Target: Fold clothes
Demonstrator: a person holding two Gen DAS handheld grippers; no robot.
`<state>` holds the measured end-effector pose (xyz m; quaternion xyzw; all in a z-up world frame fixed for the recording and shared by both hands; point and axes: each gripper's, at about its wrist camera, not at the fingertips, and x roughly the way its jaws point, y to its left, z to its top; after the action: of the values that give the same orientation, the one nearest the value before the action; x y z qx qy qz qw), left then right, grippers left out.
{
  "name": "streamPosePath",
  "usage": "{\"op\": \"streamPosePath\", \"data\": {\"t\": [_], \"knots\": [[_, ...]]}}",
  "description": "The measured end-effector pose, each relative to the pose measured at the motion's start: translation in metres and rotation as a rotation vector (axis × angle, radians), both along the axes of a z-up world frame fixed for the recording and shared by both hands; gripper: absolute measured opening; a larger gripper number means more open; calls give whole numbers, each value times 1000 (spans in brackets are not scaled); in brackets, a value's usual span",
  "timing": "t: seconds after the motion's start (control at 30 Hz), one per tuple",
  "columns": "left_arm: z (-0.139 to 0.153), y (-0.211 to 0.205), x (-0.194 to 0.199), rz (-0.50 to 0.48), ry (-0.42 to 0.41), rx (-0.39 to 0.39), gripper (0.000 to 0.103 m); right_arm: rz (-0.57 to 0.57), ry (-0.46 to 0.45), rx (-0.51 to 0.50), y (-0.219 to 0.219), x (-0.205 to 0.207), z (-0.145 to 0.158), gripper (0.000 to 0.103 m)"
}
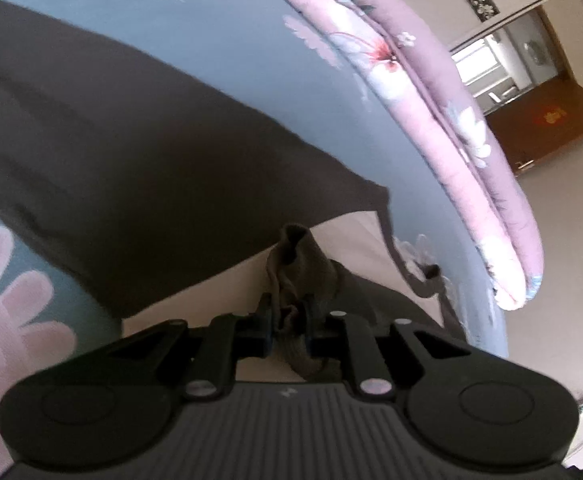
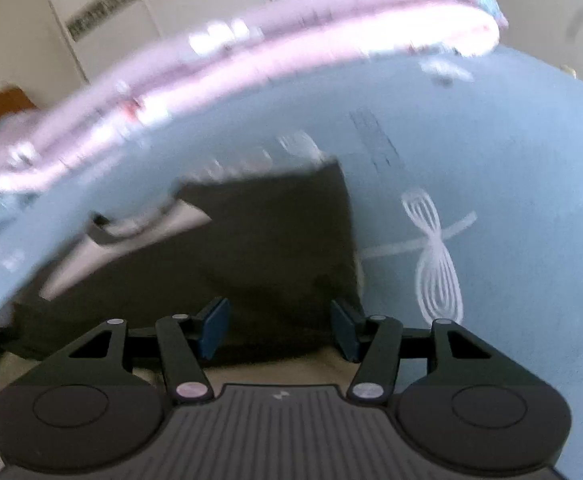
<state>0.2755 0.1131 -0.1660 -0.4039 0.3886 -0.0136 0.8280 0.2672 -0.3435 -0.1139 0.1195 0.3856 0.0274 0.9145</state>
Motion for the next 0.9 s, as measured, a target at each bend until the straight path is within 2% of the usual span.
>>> {"op": "streamPosePath", "data": {"t": [0.07, 0.13, 0.27, 0.33, 0.4, 0.43, 0.5, 0.53, 0.6, 0.7, 0.77, 0.9], "knots": [[-1, 3, -3, 11, 8, 34, 18, -14, 23, -31, -4, 1, -5, 62], [4, 9, -8, 20, 2, 23, 14, -20, 18, 7, -8, -2, 1, 62], [37, 9, -15, -4, -108, 71, 16, 20, -60, 90, -4, -11, 23, 62], [52, -2, -6, -46, -157, 77, 34, 77, -87, 115, 9, -8, 30, 62], [56, -21, 9, -121, -180, 31, 43, 138, -89, 108, 30, 3, 29, 59], [53, -33, 18, -165, -187, 7, 44, 166, -82, 107, 41, 9, 26, 57], [44, -58, 34, -241, -176, 1, 44, 225, -50, 139, 62, 23, 15, 33], [37, -66, 38, -266, -161, 22, 44, 246, -34, 143, 72, 28, 9, 30], [25, -83, 45, -313, -129, 67, 44, 269, -11, 109, 88, 36, -1, 26], [6, -82, 44, -323, -80, 111, 43, 294, 24, 78, 102, 38, -12, 26], [0, -71, 36, -325, -95, 97, 43, 305, 22, 62, 104, 31, -13, 26], [2, -56, 11, -348, -110, 125, 45, 335, 20, 20, 104, 15, -14, 26]]}}
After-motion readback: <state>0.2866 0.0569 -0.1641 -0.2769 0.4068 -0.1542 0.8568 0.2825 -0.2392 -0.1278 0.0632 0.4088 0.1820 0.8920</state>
